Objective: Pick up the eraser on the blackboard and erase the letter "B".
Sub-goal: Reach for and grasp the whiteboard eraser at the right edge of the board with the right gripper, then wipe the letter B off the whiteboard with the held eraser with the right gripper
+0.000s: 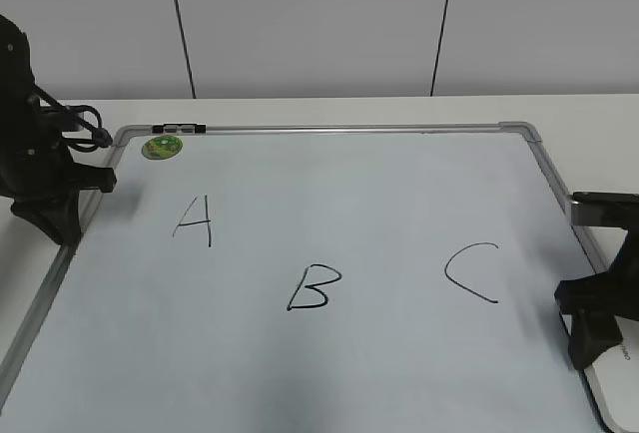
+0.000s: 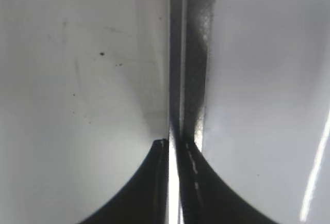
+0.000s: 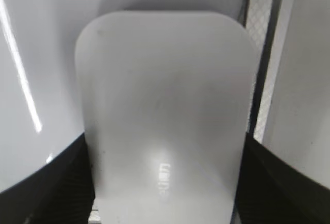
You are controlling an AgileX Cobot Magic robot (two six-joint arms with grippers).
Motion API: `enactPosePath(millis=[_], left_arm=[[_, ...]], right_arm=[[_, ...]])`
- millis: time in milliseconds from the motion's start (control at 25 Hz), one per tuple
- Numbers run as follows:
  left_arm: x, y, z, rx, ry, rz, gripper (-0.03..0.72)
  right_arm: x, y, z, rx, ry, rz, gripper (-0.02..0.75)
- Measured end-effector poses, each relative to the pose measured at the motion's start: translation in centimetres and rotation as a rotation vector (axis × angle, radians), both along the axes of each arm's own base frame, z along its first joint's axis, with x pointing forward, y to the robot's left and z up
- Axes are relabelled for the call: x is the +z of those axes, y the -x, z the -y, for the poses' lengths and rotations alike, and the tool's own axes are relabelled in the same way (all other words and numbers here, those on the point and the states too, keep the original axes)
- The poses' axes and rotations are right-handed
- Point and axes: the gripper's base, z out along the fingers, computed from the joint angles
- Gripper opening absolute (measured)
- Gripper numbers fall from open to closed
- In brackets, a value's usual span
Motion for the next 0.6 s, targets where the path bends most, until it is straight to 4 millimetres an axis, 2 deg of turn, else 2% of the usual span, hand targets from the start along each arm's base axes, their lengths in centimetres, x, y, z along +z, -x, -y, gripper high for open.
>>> enactPosePath(millis=[120, 320, 440, 600], left_arm=[[0.0, 0.0, 0.0, 0.0, 0.0, 0.0, 0.025], [0.0, 0.0, 0.0, 0.0, 0.0, 0.0, 0.025], [0.0, 0.0, 0.0, 0.001, 0.002, 0.0, 0.025], [0.0, 0.0, 0.0, 0.001, 0.002, 0.0, 0.025]], right_arm=[[0.7, -0.4, -0.5, -0.039, -0.049, -0.037, 0.526], [3.8, -2.5, -2.8, 0.035, -0.166, -0.01, 0.526], [5.4, -3.9, -5.2, 0.123, -0.179, 0.013, 0.526], [5.8, -5.8, -8.6, 0.233, -0.142, -0.007, 0.526]])
